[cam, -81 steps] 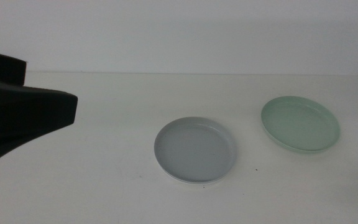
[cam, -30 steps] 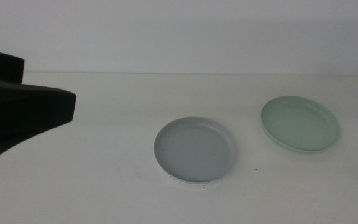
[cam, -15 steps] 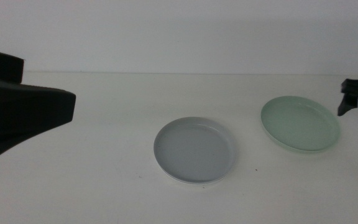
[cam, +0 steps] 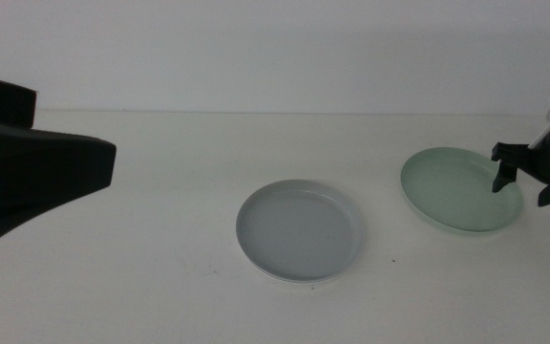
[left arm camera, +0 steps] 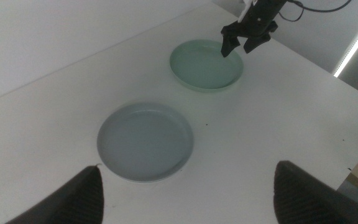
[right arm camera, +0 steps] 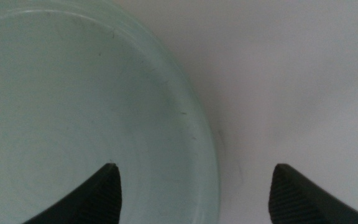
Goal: Stack the three bowls on top of each other.
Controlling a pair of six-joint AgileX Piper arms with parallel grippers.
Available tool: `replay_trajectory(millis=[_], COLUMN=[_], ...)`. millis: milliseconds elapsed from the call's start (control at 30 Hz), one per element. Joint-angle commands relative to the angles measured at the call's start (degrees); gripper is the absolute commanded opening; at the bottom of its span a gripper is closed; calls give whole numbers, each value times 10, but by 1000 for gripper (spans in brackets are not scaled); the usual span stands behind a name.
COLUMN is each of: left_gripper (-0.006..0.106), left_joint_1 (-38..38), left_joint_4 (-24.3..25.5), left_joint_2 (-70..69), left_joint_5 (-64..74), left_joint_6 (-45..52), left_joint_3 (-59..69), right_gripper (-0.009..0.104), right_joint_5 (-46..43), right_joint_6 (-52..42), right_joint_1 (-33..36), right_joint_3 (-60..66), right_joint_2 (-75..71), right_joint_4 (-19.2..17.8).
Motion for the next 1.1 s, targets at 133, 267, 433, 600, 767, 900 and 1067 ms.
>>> replay_trajectory(millis=[133,267,433,600,767,900,1067], left_gripper=[94,94,94,94,94,94,94], left_joint_1=[1,1,1,1,1,1,1], left_joint_4=[0,0,0,0,2,3,3], left_joint_2=[-4,-4,-4,-4,-4,-4,-4], left_joint_5=[-5,-5,-5,-5,-5,-5,-5], left_joint_6=[0,4,4,4,3,3,3], left_joint_3=[0,0,0,0,0,0,0], right_gripper=[55,36,1,-3,-3,-3,-3], right_joint_5=[-27,-37,-34,2,3,23,60], right_joint_6=[2,2,2,2,-8,-54,-55], right_joint_1=[-4,-4,-4,-4,-1,31,109], right_joint_3=[-6,-6,-7,-11,-11,-11,-10], right_joint_2=[21,26,27,-5,-88,-162,-191], right_joint_4=[9,9,6,2,23,72,73])
